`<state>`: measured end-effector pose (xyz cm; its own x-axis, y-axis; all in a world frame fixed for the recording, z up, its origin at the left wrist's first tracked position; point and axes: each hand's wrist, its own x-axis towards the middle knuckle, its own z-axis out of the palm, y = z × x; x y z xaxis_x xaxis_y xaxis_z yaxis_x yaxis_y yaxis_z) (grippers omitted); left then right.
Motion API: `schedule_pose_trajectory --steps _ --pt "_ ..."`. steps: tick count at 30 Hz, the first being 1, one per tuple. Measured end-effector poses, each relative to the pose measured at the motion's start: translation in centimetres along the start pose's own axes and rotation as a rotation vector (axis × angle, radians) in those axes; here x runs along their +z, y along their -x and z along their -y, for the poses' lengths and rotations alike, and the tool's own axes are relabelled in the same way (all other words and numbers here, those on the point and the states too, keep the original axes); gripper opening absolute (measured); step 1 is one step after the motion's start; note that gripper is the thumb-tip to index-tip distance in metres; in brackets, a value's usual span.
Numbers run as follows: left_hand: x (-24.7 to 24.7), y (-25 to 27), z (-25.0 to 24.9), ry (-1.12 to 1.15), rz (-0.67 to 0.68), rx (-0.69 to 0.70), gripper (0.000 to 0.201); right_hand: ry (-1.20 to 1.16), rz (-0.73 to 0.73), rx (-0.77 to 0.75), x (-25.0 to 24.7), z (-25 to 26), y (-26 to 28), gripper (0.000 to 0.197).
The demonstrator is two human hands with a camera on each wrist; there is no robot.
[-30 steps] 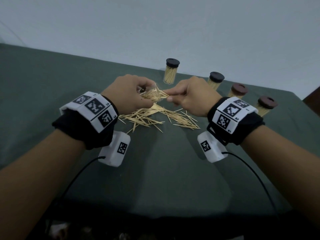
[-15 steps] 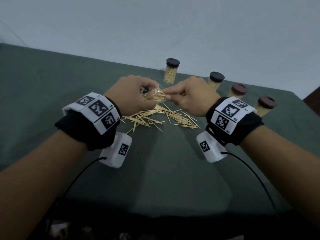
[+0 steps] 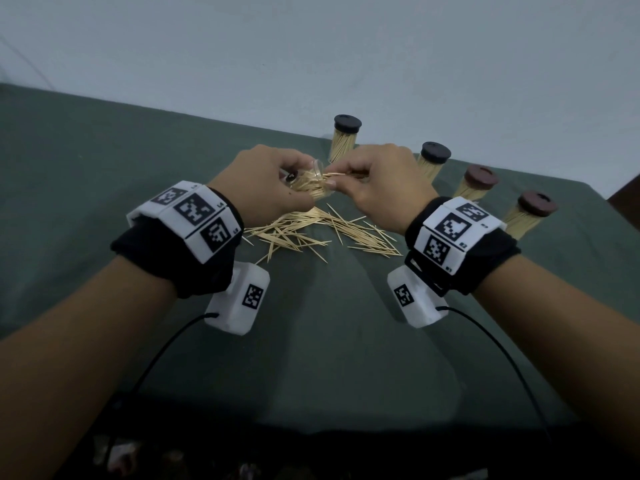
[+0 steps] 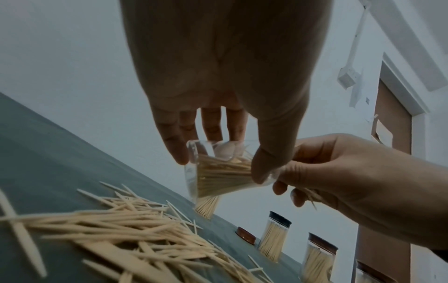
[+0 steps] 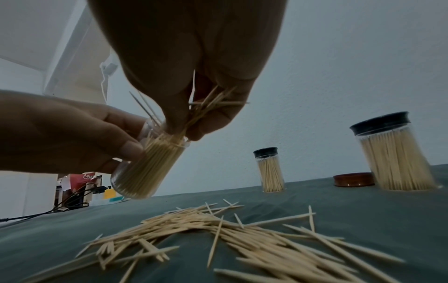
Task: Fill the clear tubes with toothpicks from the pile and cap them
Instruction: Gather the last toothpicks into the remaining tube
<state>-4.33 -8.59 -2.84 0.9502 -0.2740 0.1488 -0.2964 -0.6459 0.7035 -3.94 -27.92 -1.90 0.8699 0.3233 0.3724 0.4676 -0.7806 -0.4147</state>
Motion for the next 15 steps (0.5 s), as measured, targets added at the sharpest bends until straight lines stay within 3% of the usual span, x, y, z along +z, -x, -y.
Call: schedule_pose_trajectory --steps 4,9,15 --pt "-0.03 0.01 -0.11 -0.007 -0.002 0.017 0.044 0.012 0.01 -0.036 0.3 -0.44 0.13 0.016" --pt "0.27 0.2 -0.35 -0.016 0.018 0.02 0.042 -0.055 0.099 0.055 0.06 -0.81 0.4 0.017" --pt "0.17 0.1 -0.22 -0.003 0.021 -0.001 0.043 -0.093 0.004 0.108 0.02 -0.77 -0.05 0.024"
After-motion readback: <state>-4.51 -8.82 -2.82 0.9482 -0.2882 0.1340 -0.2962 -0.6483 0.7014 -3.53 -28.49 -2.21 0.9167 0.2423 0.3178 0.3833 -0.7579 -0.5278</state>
